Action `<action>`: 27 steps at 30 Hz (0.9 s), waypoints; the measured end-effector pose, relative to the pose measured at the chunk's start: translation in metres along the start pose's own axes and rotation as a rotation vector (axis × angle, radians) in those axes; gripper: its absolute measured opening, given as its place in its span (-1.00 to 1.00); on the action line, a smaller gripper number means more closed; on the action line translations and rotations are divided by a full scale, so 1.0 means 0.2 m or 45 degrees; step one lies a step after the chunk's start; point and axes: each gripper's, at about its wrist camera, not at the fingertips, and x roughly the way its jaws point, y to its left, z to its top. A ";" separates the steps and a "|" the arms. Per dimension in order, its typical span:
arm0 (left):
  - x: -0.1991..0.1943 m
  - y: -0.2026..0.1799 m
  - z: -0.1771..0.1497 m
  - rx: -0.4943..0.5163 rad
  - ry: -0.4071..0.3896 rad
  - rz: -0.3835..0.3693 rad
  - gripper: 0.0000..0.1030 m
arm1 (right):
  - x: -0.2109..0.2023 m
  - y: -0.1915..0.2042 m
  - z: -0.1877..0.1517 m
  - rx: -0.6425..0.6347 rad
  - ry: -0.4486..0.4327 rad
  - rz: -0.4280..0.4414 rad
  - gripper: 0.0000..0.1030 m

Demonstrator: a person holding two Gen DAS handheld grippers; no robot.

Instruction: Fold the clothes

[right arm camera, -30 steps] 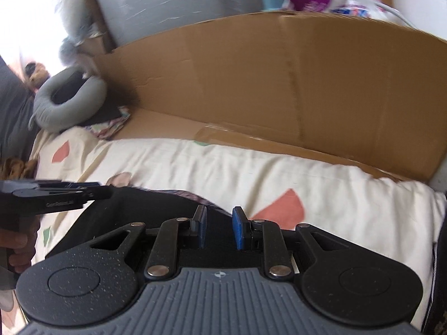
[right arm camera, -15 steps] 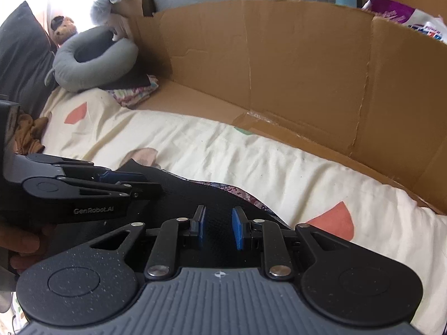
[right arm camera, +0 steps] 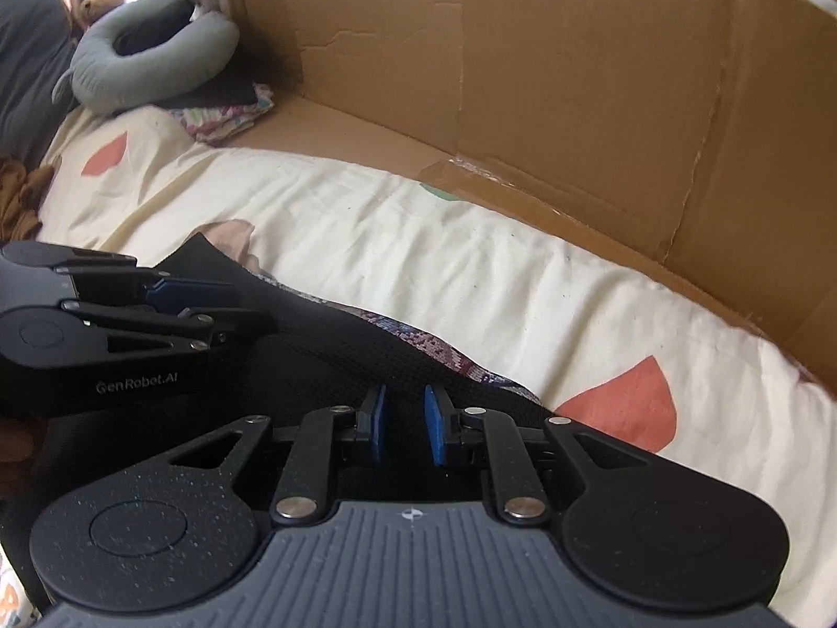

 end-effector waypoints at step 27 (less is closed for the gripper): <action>-0.10 -0.15 -0.04 0.037 -0.006 -0.148 -0.95 | -0.12 0.07 -0.10 -0.163 0.014 0.022 -0.58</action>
